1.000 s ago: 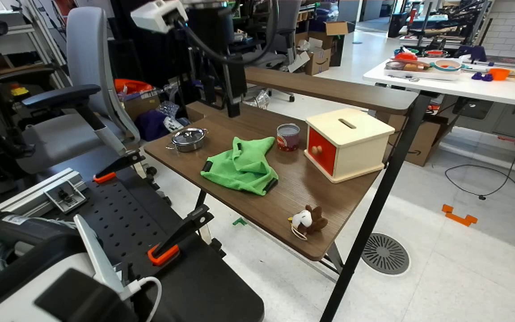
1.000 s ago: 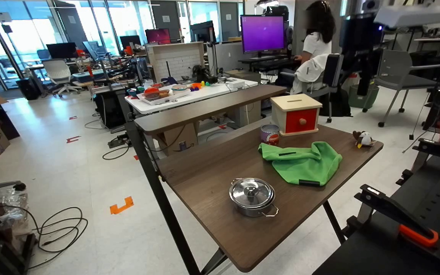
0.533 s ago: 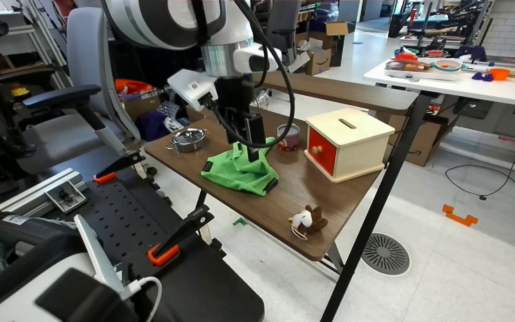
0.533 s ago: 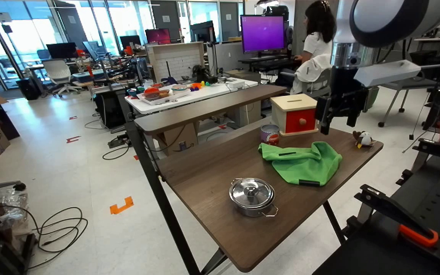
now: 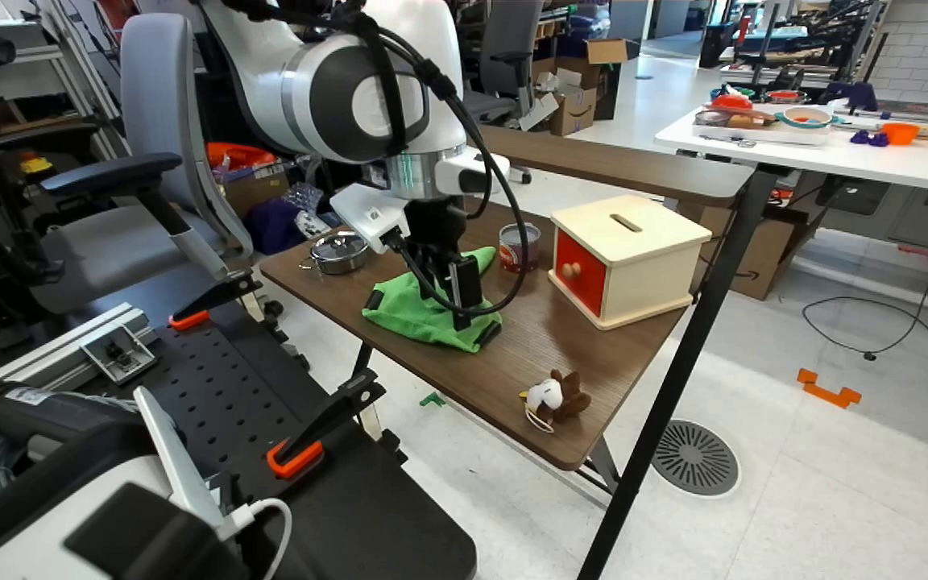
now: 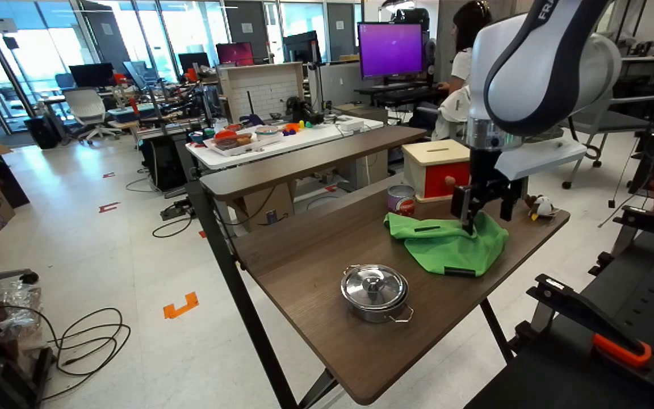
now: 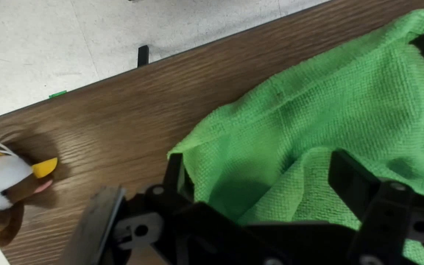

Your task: Move the green cloth to the left

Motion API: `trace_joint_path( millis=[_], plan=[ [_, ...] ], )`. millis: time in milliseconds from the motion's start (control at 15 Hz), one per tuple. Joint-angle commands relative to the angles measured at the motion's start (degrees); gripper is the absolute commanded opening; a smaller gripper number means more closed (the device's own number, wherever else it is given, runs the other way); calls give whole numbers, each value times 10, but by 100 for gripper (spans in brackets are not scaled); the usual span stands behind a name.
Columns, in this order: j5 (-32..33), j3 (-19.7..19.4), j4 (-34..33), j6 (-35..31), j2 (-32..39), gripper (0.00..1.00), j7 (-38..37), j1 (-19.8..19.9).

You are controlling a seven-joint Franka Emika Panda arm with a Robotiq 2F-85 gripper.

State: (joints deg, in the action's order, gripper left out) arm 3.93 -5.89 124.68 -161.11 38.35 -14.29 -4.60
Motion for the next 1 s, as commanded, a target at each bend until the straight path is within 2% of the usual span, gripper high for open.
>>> trace_joint_path(
  millis=[0, 933],
  plan=[
    [-10, -15, -48, -11, 54, 100, -25, -35],
    [-53, 7, -232, 14, 188, 100, -90, -113]
  ],
)
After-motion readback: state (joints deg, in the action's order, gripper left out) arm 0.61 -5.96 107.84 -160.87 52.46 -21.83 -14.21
